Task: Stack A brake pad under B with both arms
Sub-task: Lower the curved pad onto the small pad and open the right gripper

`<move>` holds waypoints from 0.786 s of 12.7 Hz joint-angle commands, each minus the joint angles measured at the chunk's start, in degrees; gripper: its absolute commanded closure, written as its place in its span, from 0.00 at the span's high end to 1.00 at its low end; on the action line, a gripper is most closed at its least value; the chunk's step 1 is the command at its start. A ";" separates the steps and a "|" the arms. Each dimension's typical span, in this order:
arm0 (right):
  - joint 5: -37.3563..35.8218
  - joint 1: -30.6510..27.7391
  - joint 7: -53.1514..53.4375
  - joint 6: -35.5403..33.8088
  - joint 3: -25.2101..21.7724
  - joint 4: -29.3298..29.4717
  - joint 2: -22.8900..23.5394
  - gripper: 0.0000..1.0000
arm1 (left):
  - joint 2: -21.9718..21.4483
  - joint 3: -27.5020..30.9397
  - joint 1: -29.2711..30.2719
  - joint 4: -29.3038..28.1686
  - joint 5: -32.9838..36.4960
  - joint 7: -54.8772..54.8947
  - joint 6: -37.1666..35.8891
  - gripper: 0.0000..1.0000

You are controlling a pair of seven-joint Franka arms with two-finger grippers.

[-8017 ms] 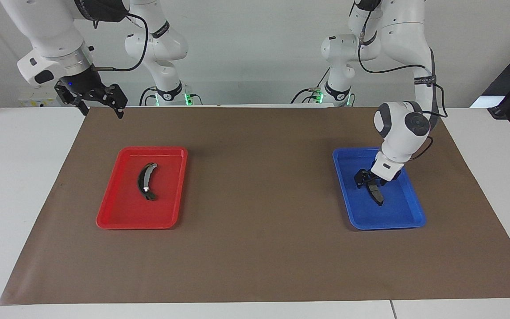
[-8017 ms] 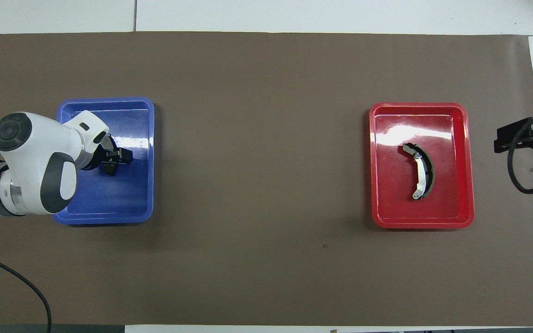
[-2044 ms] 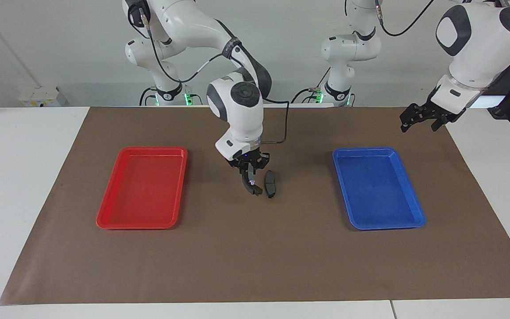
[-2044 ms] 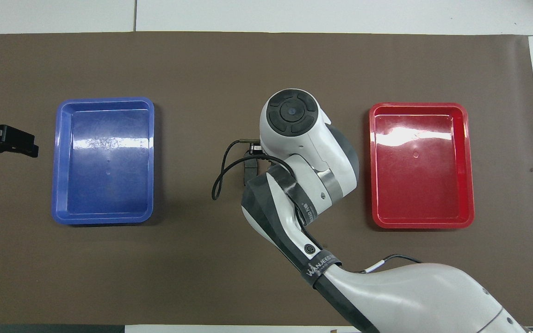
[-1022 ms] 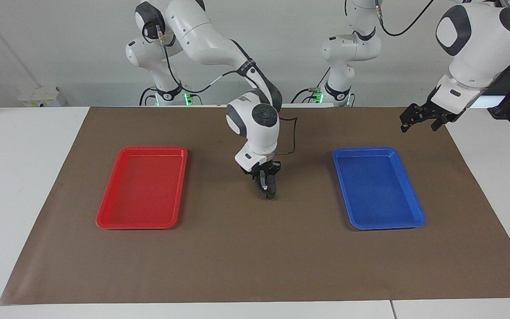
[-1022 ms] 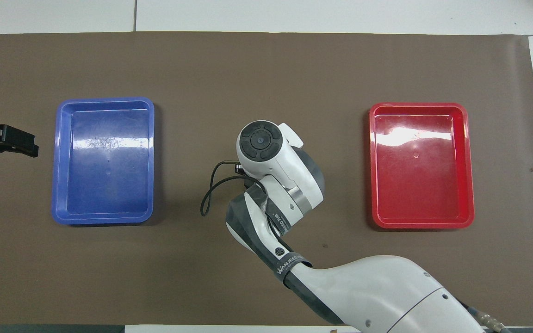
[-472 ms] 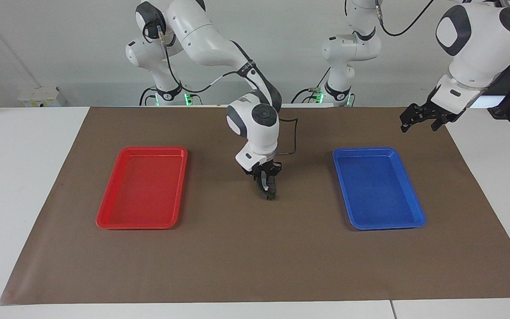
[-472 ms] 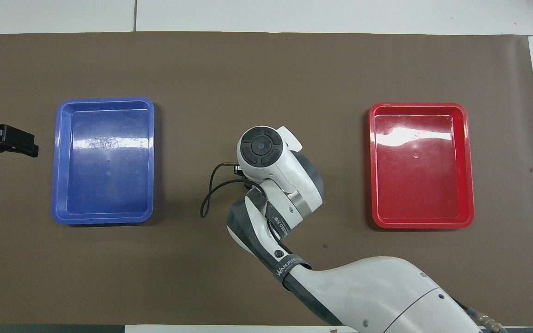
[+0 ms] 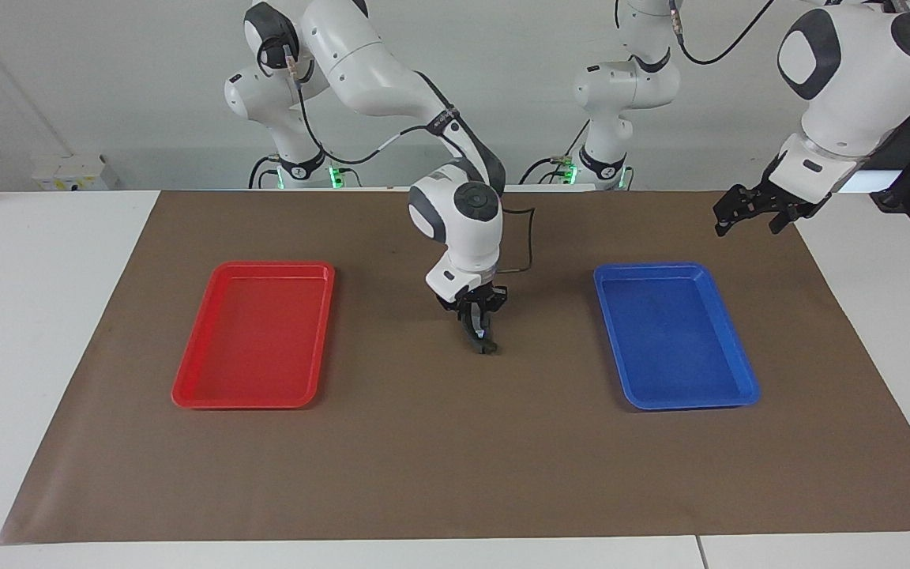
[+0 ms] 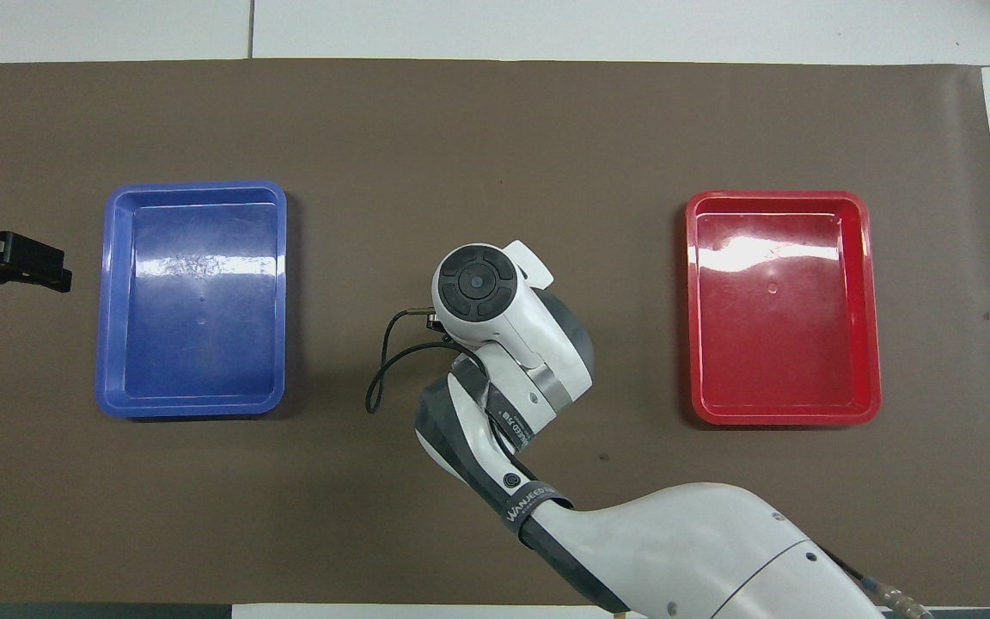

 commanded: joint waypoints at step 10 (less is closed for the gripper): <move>0.43 -0.44 1.64 1.60 0.14 -2.53 -1.73 0.99 | -1.19 -0.25 0.22 -0.97 0.34 -0.52 -0.06 1.00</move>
